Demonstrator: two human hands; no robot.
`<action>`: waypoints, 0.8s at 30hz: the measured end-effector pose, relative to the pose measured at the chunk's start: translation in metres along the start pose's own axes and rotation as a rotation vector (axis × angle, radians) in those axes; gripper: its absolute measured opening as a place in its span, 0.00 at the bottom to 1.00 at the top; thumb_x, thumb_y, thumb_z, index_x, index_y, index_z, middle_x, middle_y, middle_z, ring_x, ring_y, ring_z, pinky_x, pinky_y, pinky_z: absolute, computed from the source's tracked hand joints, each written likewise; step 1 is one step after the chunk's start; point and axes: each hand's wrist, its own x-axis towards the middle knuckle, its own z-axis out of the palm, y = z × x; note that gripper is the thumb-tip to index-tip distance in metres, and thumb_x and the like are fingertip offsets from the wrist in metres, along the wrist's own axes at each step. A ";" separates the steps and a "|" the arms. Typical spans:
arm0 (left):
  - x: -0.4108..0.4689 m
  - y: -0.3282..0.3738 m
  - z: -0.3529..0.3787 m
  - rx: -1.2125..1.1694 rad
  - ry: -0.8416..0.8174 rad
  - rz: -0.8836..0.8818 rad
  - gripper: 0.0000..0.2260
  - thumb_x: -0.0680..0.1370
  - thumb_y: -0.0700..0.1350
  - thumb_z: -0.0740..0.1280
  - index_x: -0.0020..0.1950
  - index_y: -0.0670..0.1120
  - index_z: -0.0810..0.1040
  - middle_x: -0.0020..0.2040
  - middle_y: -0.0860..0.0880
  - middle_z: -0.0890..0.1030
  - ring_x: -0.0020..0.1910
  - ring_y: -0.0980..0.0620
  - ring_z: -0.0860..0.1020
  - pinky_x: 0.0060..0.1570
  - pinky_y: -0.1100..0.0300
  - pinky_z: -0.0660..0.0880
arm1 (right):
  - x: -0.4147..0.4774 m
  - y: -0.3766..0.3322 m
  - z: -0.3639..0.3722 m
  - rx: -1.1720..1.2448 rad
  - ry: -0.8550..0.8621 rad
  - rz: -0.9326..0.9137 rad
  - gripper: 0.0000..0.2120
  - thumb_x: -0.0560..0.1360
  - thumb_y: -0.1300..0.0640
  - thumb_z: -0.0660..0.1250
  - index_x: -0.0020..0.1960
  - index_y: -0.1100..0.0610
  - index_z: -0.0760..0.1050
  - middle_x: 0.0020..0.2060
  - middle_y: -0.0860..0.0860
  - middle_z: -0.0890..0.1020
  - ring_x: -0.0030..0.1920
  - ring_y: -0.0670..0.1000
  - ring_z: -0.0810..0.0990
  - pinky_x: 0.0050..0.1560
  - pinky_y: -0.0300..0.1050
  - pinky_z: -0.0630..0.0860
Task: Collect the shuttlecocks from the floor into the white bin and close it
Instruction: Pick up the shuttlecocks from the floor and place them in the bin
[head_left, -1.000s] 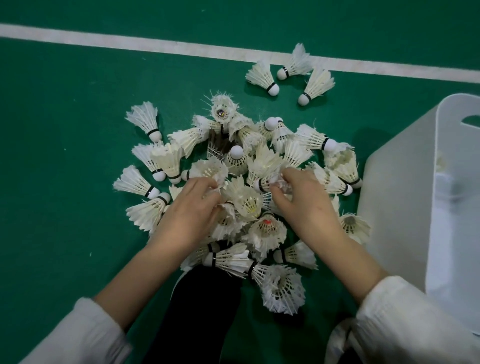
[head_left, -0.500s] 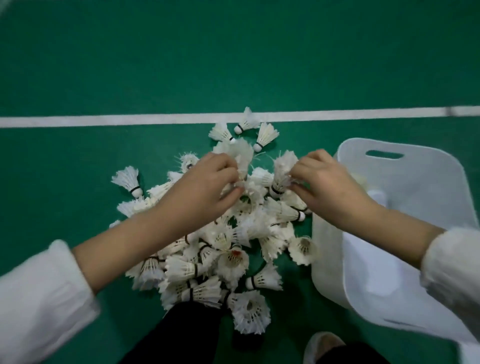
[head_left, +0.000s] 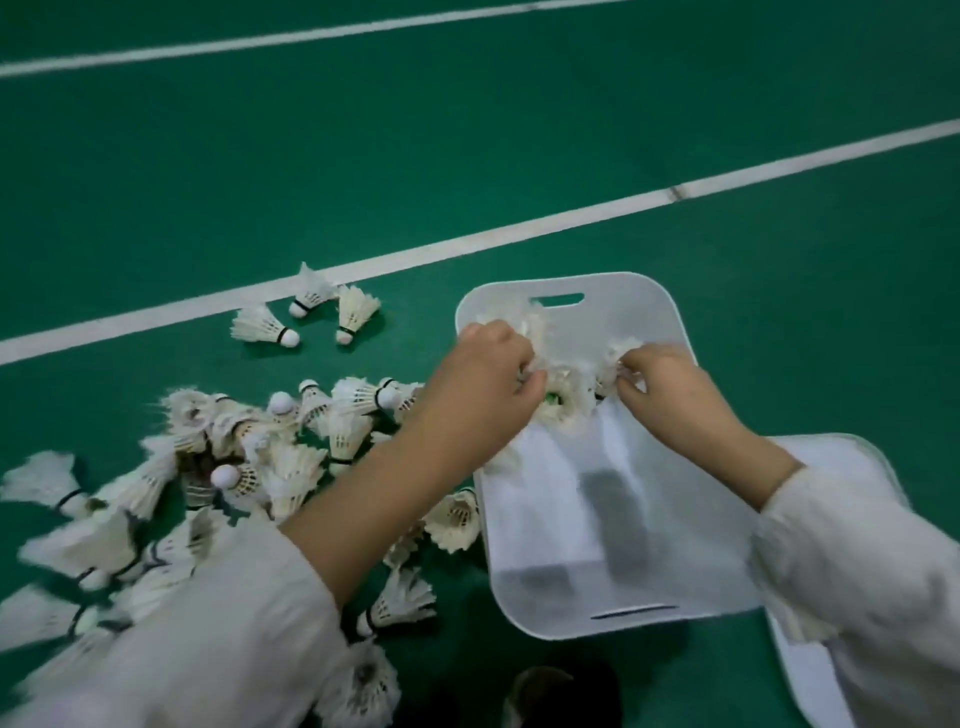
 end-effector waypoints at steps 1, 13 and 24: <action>-0.001 0.001 0.016 0.010 -0.019 -0.021 0.11 0.78 0.47 0.59 0.46 0.41 0.76 0.48 0.47 0.74 0.51 0.50 0.68 0.54 0.57 0.66 | 0.005 0.007 0.011 0.005 -0.001 0.004 0.10 0.76 0.61 0.59 0.46 0.67 0.77 0.45 0.62 0.79 0.50 0.62 0.74 0.49 0.49 0.67; -0.024 -0.007 0.076 0.192 -0.114 -0.054 0.13 0.79 0.49 0.57 0.51 0.44 0.78 0.50 0.48 0.75 0.53 0.49 0.69 0.53 0.54 0.70 | 0.079 0.009 0.110 -0.060 -0.186 -0.079 0.09 0.76 0.66 0.56 0.54 0.65 0.71 0.53 0.63 0.75 0.56 0.62 0.72 0.55 0.54 0.71; -0.021 -0.010 0.072 0.111 -0.048 -0.080 0.12 0.79 0.48 0.58 0.47 0.43 0.78 0.45 0.49 0.76 0.46 0.50 0.70 0.46 0.57 0.67 | 0.028 0.000 0.014 0.166 -0.105 -0.132 0.16 0.74 0.68 0.56 0.58 0.56 0.70 0.57 0.54 0.72 0.56 0.55 0.74 0.56 0.50 0.72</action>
